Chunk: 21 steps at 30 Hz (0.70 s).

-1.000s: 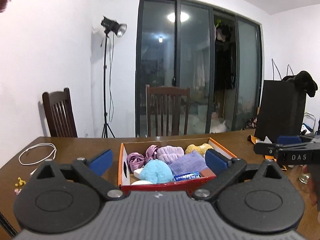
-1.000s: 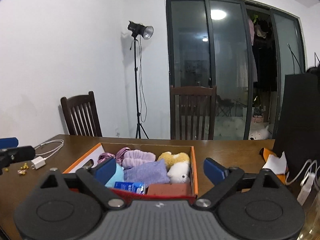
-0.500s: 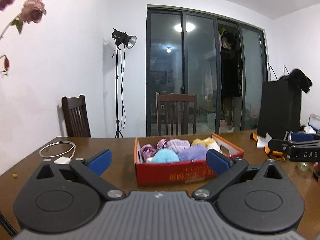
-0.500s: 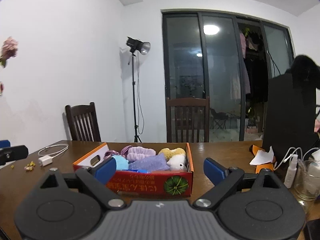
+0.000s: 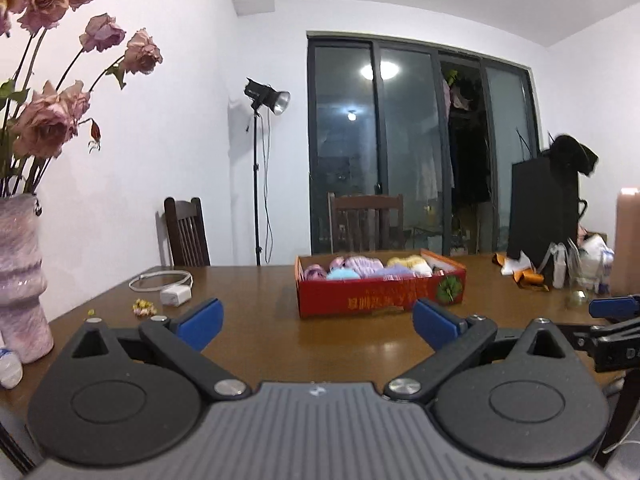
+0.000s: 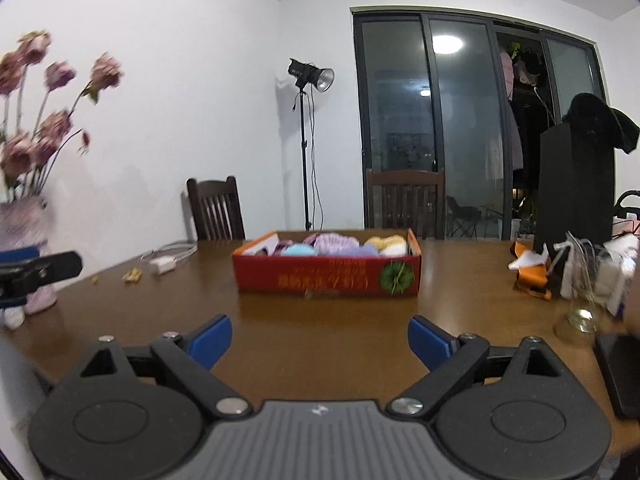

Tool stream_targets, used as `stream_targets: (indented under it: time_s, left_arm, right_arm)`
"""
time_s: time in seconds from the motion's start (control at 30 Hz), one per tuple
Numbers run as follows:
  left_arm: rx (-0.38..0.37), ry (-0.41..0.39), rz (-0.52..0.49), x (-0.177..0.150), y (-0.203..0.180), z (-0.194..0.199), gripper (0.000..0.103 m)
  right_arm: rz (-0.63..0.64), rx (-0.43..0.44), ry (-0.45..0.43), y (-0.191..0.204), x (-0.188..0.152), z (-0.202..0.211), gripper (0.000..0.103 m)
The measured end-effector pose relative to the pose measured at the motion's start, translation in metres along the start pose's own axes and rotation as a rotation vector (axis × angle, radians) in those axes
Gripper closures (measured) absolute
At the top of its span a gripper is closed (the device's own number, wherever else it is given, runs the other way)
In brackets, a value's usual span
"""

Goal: Organize soft objects

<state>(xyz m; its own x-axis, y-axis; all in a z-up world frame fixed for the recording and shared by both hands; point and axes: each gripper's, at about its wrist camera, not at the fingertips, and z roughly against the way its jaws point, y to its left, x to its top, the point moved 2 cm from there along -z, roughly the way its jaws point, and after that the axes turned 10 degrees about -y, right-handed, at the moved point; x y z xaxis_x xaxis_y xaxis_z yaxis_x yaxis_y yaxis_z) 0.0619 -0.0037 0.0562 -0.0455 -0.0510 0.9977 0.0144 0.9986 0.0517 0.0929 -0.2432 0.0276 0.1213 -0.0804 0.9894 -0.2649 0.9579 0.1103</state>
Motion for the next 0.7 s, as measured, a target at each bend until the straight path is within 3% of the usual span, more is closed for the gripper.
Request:
stream_targets:
  time_s: [0.2,0.33,0.7]
  left_arm:
    - [-0.018,0.023,-0.002,-0.002,-0.005,0.001,0.000]
    - [-0.027,0.018,0.003,-0.002,-0.005,0.003,0.000]
    - [-0.019,0.019,0.005,-0.002,-0.003,0.001,0.000]
  right_arm:
    - [0.011,0.023,-0.007,0.007,-0.010,0.026,0.007]
    - [-0.003,0.002,-0.031,0.003,-0.002,0.024,0.000]
    - [-0.011,-0.011,-0.031,-0.005,0.000,0.020,0.000]
